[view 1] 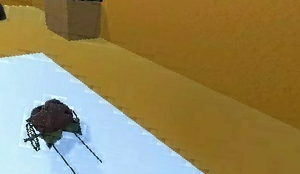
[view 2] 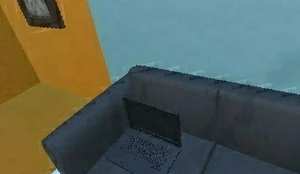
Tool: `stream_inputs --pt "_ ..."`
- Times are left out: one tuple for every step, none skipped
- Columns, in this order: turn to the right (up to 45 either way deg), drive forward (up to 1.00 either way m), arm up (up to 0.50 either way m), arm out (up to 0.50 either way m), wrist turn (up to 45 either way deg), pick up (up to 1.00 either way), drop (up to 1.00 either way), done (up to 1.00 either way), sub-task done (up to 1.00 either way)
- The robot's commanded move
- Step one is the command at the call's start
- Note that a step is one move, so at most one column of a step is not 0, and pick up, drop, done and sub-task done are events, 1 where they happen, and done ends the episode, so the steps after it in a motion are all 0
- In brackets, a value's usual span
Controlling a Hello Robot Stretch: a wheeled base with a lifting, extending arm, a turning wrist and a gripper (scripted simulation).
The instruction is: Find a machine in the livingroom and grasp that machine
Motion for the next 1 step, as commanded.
stream_inputs --pt "0.0 0.0 0.0 0.0 0.0 0.0 0.0 1.0 0.0"
